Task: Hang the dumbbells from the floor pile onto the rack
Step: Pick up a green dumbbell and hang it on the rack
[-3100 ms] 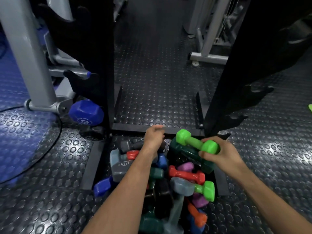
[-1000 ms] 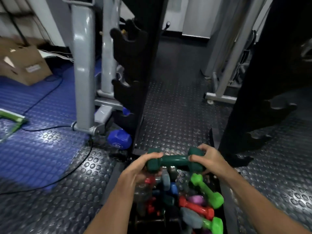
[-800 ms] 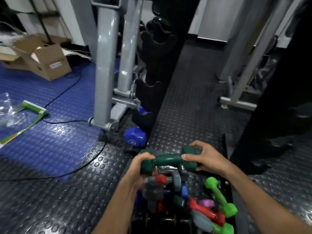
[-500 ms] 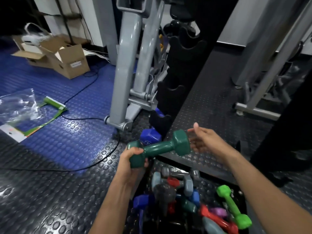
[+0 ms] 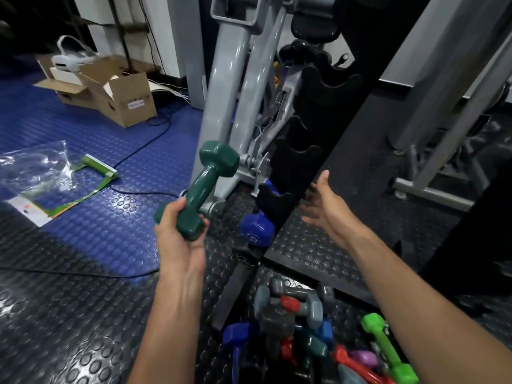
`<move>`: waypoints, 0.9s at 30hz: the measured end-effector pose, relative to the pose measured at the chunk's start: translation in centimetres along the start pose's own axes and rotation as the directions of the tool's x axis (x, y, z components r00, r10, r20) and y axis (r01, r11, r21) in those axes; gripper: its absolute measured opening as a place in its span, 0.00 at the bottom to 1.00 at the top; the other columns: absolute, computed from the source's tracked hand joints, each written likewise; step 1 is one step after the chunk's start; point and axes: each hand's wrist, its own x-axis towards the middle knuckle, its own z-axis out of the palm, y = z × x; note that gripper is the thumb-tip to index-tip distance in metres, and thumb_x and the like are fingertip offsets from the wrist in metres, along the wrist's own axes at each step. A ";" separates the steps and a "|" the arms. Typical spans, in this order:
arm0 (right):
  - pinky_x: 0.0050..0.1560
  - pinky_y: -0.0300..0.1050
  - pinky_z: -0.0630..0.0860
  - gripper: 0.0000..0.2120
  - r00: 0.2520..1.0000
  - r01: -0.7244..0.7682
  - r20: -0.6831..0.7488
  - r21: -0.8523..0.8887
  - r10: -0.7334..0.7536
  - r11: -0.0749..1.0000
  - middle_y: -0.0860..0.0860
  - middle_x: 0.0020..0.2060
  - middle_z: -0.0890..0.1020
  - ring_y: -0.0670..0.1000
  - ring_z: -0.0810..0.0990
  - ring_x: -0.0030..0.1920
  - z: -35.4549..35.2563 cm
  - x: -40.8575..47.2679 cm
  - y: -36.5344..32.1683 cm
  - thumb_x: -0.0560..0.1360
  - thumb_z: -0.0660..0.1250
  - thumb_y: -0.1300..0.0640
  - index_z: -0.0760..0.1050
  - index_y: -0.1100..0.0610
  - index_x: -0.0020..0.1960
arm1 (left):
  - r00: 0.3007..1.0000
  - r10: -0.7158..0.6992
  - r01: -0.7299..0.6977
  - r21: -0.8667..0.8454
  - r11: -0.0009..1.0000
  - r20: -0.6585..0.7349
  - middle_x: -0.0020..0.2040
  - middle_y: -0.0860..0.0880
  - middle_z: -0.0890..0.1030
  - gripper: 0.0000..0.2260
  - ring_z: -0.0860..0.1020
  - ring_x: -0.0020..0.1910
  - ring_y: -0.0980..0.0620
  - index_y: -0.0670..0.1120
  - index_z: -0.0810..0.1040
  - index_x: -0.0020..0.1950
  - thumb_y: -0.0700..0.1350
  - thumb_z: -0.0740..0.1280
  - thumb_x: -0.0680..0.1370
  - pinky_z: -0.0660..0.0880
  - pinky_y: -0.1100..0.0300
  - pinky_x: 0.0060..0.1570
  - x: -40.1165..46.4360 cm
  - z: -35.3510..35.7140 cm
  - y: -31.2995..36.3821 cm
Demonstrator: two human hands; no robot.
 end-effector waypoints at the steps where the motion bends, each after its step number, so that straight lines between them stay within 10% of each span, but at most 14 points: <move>1: 0.71 0.56 0.73 0.41 1.000 -0.003 0.013 0.014 0.003 1.000 0.54 0.75 0.74 0.56 0.75 0.71 0.3 0.2 -0.2 0.78 0.47 0.26 0.64 0.49 0.81 | 1.000 0.003 -0.003 -0.013 1.000 -0.031 0.46 0.47 0.82 0.14 0.80 0.39 0.51 0.44 0.77 0.57 0.42 0.75 0.73 0.77 0.57 0.36 0.2 1.0 -0.1; 3: 0.72 0.55 0.72 0.42 1.000 -0.012 0.027 0.030 0.011 0.999 0.55 0.76 0.72 0.58 0.73 0.73 0.7 0.4 -0.5 0.77 0.46 0.25 0.63 0.51 0.81 | 0.996 -0.008 0.007 -0.019 1.000 -0.091 0.54 0.45 0.82 0.29 0.82 0.47 0.50 0.42 0.73 0.68 0.43 0.79 0.69 0.81 0.55 0.41 0.3 2.9 -0.5; 6: 0.73 0.58 0.71 0.45 0.999 -0.026 0.045 0.055 0.023 0.998 0.57 0.78 0.69 0.58 0.72 0.74 0.6 0.5 -0.3 0.76 0.46 0.24 0.60 0.52 0.82 | 0.985 -0.023 0.026 0.014 1.000 -0.169 0.58 0.44 0.82 0.25 0.83 0.55 0.48 0.48 0.71 0.61 0.40 0.79 0.71 0.82 0.49 0.57 0.0 5.1 -2.3; 11: 0.74 0.56 0.69 0.44 0.997 -0.024 0.077 0.075 0.018 0.997 0.57 0.78 0.68 0.58 0.70 0.76 0.7 0.4 0.0 0.77 0.46 0.25 0.60 0.53 0.82 | 0.969 -0.023 0.018 -0.021 1.000 -0.245 0.48 0.46 0.81 0.24 0.82 0.40 0.51 0.48 0.70 0.53 0.36 0.80 0.67 0.83 0.50 0.45 -0.3 8.5 -5.5; 27: 0.78 0.54 0.64 0.39 0.992 0.011 0.124 0.172 -0.033 0.985 0.55 0.80 0.66 0.55 0.67 0.78 0.8 0.8 0.2 0.80 0.47 0.28 0.59 0.50 0.82 | 0.979 0.090 -0.078 0.072 0.994 -0.180 0.50 0.44 0.82 0.29 0.83 0.45 0.46 0.47 0.72 0.56 0.38 0.82 0.61 0.83 0.41 0.53 0.7 12.1 -8.6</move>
